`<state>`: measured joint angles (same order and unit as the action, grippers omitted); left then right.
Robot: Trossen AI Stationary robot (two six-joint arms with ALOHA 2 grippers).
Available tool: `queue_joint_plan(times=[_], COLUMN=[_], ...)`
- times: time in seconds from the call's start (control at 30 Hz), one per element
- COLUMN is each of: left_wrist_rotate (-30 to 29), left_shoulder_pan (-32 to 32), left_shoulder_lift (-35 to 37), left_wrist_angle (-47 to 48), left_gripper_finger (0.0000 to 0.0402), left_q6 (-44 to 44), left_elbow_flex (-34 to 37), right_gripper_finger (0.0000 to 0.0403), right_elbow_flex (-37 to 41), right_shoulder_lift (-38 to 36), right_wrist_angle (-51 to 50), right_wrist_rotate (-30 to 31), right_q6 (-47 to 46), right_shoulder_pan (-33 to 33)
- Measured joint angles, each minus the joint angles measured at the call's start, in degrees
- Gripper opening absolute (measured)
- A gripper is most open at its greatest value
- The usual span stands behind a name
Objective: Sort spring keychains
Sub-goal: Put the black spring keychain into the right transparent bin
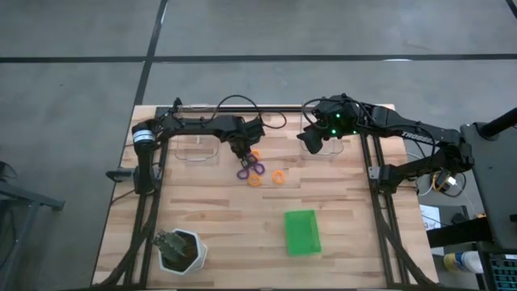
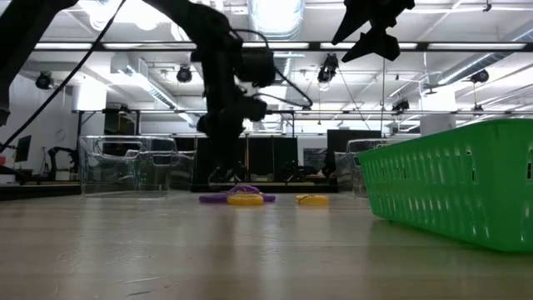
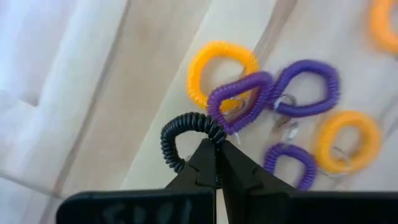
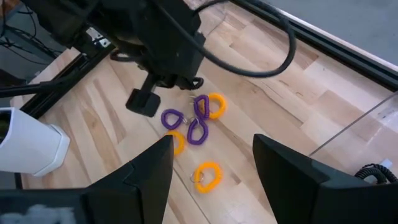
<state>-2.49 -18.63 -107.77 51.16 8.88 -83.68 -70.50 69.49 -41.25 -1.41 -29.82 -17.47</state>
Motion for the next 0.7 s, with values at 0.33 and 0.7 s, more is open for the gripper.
queue_joint_plan(times=[0.33, 0.7], left_wrist_rotate=[12.6, 33.3], left_shoulder_pan=[0.3, 0.6], left_shoulder_lift=[3.8, 14.5], left_wrist_angle=[6.9, -3.3], left_gripper_finger=[0.0001, 0.0000], left_q6=[1.8, 6.5], left_elbow_flex=[-14.7, -18.3], right_gripper_finger=[0.0215, 0.0215], right_elbow_flex=[0.0, 0.0], right_shoulder_lift=[0.0, 0.0], right_wrist_angle=[0.0, 6.0], right_wrist_rotate=[-0.2, -7.9], right_q6=[4.2, 15.0], right_shoulder_pan=[0.5, 2.8])
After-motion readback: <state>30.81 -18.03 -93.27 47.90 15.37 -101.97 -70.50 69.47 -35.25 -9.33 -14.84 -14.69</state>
